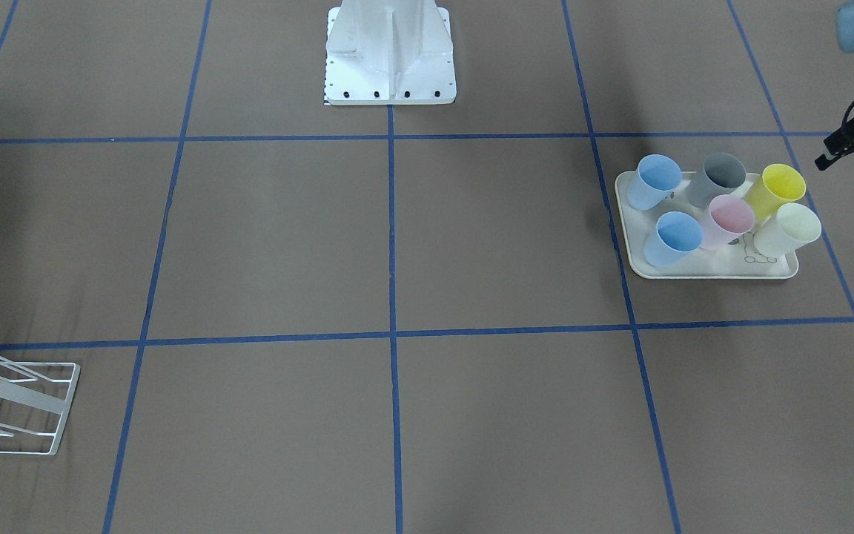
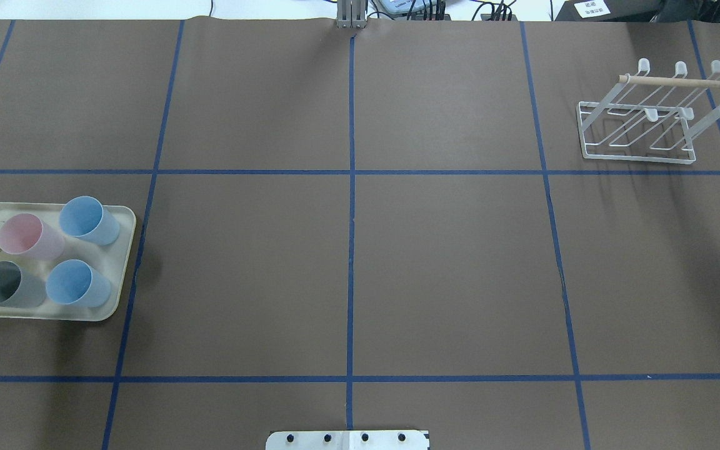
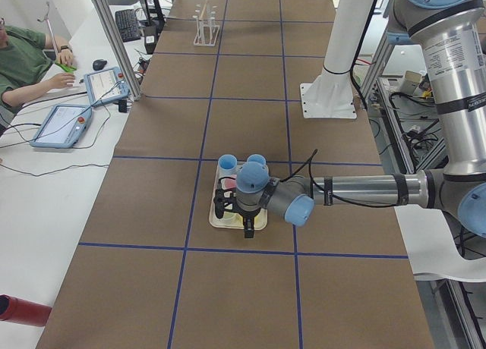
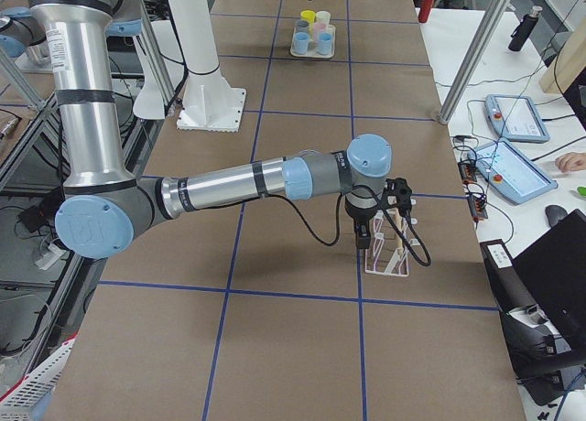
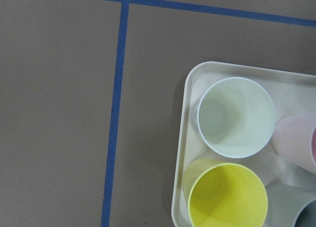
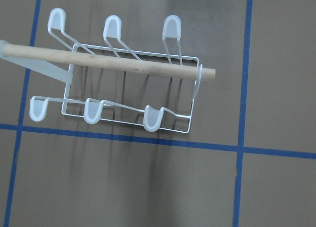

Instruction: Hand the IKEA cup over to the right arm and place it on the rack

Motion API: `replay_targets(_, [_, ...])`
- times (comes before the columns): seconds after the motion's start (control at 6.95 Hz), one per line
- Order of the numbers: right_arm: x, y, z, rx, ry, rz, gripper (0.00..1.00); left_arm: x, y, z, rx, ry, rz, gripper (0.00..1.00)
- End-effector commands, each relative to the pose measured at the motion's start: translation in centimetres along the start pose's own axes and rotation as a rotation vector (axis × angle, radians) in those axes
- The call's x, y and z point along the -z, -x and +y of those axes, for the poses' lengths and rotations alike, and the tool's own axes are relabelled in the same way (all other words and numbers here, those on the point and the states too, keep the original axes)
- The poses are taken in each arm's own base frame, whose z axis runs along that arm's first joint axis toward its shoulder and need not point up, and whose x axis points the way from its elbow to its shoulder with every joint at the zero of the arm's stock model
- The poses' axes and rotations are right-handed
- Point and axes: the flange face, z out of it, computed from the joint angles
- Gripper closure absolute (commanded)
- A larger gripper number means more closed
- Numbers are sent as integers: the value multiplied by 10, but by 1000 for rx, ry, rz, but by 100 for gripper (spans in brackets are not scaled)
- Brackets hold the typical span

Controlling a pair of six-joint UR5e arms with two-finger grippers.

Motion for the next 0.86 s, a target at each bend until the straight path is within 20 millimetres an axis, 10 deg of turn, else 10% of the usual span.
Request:
replay_targets(0.0, [1,3,-1,0,0,-9,0,-24,-13,-9,-31,42,-2,0])
replay_targets(0.72, [0,7,-1,-18,6,-43,0,-45,-16,-1,-53,94,-12,3])
